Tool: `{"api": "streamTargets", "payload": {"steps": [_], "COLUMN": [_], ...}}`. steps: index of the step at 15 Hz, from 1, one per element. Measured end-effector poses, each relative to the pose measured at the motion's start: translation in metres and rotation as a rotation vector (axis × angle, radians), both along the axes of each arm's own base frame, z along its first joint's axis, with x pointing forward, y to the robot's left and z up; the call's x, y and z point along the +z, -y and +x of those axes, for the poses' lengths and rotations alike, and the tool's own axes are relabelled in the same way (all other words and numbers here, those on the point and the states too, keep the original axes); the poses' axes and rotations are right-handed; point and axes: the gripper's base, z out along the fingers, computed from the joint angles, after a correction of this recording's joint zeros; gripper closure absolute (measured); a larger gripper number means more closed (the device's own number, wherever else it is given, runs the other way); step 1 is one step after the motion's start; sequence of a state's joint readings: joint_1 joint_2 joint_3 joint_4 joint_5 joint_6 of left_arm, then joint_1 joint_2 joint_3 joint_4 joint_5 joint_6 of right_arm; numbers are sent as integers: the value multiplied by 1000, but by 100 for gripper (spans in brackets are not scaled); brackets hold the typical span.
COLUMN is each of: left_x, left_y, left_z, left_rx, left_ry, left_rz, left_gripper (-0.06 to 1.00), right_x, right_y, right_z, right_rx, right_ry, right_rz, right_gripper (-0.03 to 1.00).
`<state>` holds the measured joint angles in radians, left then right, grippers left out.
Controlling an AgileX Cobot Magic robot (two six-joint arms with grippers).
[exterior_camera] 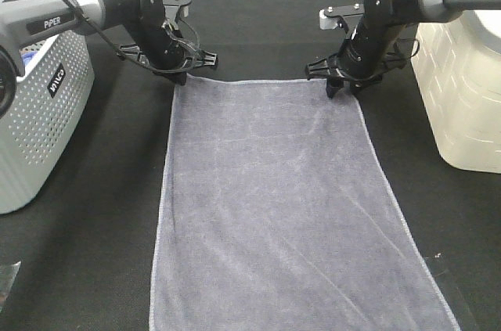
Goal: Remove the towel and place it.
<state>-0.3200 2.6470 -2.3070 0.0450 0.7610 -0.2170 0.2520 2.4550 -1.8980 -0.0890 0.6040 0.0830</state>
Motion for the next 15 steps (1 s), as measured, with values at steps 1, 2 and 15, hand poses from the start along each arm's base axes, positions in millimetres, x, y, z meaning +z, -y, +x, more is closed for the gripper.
{"api": "streamTargets", "payload": {"steps": [1,2,15], "left_x": [0,0,33], "left_y": [0,0,-8], "left_z": [0,0,21], "left_rx": [0,0,-60], "left_ry": [0,0,339], "left_rz": [0,0,157], "left_gripper": [94,94,94], "right_x": [0,1,58], "right_y": [-1,-1,-2], "right_z": [0,1,33], "right_rx": [0,-1,33], "right_ry": [1,4,261], "right_rz": [2,5,-51], "right_gripper": [60,71,97]}}
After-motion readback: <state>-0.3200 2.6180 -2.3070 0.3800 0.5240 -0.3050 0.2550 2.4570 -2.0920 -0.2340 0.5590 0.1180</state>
